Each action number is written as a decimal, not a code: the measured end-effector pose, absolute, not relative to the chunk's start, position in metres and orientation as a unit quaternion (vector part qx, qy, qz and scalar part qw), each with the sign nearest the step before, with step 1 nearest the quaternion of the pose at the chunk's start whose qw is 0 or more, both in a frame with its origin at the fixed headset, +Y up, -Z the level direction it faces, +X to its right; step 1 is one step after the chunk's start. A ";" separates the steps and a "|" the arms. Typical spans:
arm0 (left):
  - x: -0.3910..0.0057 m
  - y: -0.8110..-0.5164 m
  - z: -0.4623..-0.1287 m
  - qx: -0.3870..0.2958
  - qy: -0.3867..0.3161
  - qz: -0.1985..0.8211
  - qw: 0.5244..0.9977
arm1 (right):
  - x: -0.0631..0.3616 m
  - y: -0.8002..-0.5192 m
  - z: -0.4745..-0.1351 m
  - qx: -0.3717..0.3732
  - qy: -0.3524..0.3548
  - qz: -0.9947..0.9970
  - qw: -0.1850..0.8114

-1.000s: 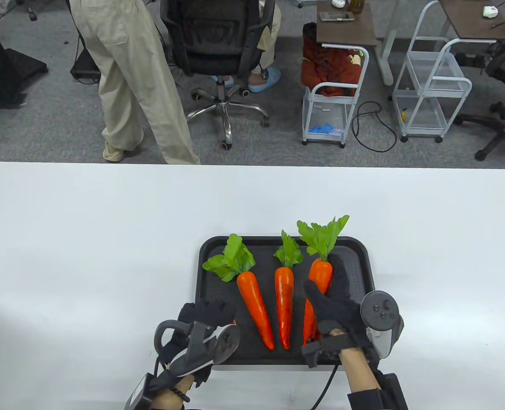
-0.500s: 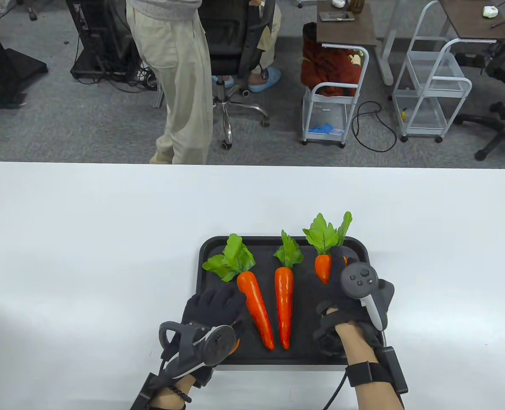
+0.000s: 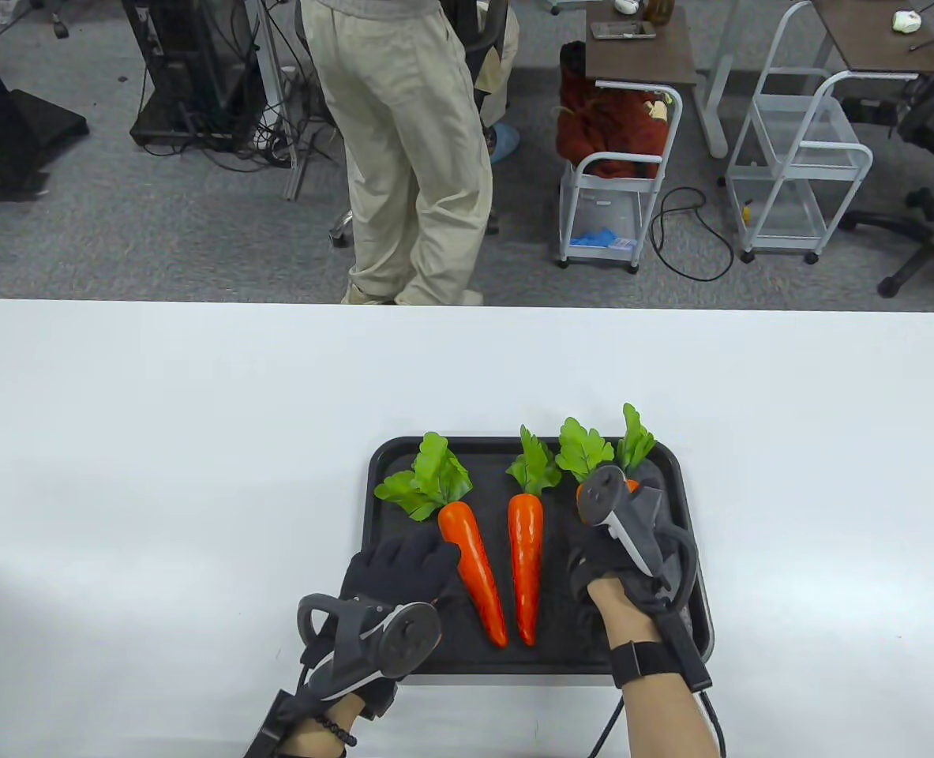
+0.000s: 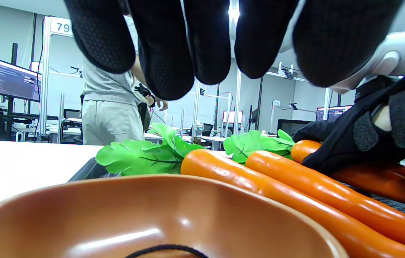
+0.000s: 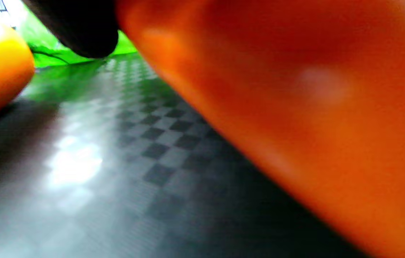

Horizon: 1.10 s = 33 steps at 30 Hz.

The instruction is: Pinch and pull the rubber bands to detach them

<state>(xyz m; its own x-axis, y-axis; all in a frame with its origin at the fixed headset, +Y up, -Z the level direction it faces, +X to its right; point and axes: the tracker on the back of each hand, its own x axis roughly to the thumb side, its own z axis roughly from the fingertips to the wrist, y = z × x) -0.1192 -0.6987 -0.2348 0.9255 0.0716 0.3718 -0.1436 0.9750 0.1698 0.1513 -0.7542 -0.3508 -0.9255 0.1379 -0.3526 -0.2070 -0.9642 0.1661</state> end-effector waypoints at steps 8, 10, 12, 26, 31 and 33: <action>-0.118 -0.698 -0.235 0.099 -0.185 0.055 0.976 | 0.140 -0.762 -0.355 -0.168 0.115 0.979 0.012; -0.119 -0.698 -0.235 0.100 -0.182 0.056 0.977 | 0.139 -0.761 -0.354 -0.159 0.118 0.980 0.026; -0.119 -0.699 -0.236 0.097 -0.178 0.055 0.978 | 0.142 -0.759 -0.350 -0.149 0.113 0.981 0.053; -0.115 -0.713 -0.248 0.044 -0.142 0.078 0.986 | 0.147 -0.737 -0.285 0.012 0.001 0.988 0.155; -0.117 -0.718 -0.253 0.037 -0.130 0.081 0.988 | 0.145 -0.739 -0.263 0.057 -0.024 0.985 0.164; -0.118 -0.719 -0.254 0.036 -0.126 0.085 0.988 | 0.145 -0.739 -0.259 0.068 -0.036 0.983 0.168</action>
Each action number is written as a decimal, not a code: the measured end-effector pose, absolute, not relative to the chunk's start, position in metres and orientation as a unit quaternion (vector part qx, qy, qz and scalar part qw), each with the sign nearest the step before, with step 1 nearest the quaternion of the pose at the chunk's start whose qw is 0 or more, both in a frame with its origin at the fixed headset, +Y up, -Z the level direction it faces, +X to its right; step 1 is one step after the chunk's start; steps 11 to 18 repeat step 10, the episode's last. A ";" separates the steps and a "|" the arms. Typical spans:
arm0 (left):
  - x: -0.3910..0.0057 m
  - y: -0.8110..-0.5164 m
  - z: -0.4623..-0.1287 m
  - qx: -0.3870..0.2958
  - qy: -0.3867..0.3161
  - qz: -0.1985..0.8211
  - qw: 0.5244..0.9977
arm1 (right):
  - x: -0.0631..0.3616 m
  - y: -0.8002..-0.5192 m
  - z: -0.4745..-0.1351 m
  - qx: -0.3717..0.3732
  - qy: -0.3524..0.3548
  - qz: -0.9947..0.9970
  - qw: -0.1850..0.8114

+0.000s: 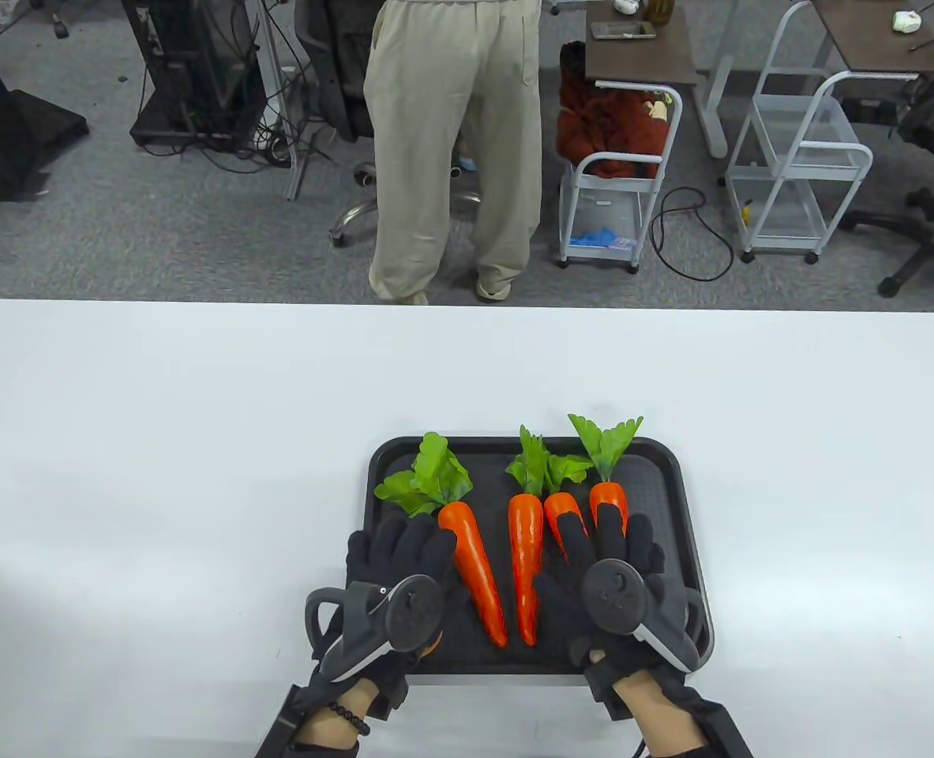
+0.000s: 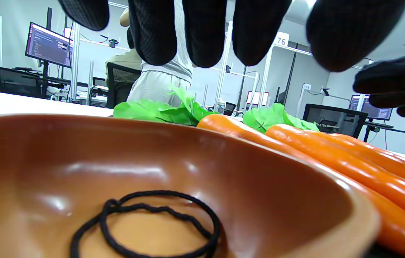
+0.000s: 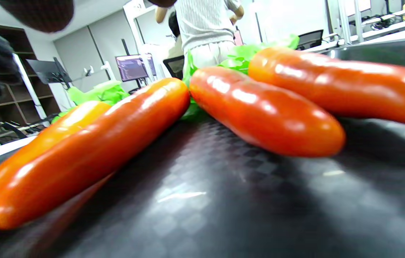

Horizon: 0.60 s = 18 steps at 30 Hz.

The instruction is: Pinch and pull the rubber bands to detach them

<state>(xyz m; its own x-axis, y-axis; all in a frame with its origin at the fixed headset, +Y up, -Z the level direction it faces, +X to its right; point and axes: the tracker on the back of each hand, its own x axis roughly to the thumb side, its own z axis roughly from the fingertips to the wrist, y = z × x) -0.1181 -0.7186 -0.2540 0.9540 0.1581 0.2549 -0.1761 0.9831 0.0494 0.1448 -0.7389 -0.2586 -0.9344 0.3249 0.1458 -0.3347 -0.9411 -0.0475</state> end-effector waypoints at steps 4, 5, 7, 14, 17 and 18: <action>-0.121 -0.719 -0.253 0.038 -0.121 0.088 0.988 | 0.146 -0.739 -0.252 0.080 -0.038 0.978 0.187; -0.122 -0.719 -0.253 0.038 -0.120 0.089 0.988 | 0.146 -0.739 -0.251 0.079 -0.039 0.978 0.191; -0.123 -0.719 -0.252 0.041 -0.118 0.091 0.988 | 0.145 -0.739 -0.250 0.088 -0.039 0.977 0.193; -0.124 -0.719 -0.251 0.046 -0.118 0.092 0.988 | 0.145 -0.738 -0.247 0.092 -0.041 0.975 0.197; -0.124 -0.719 -0.251 0.046 -0.118 0.092 0.988 | 0.145 -0.738 -0.247 0.092 -0.041 0.975 0.197; -0.124 -0.719 -0.251 0.046 -0.118 0.092 0.988 | 0.145 -0.738 -0.247 0.092 -0.041 0.975 0.197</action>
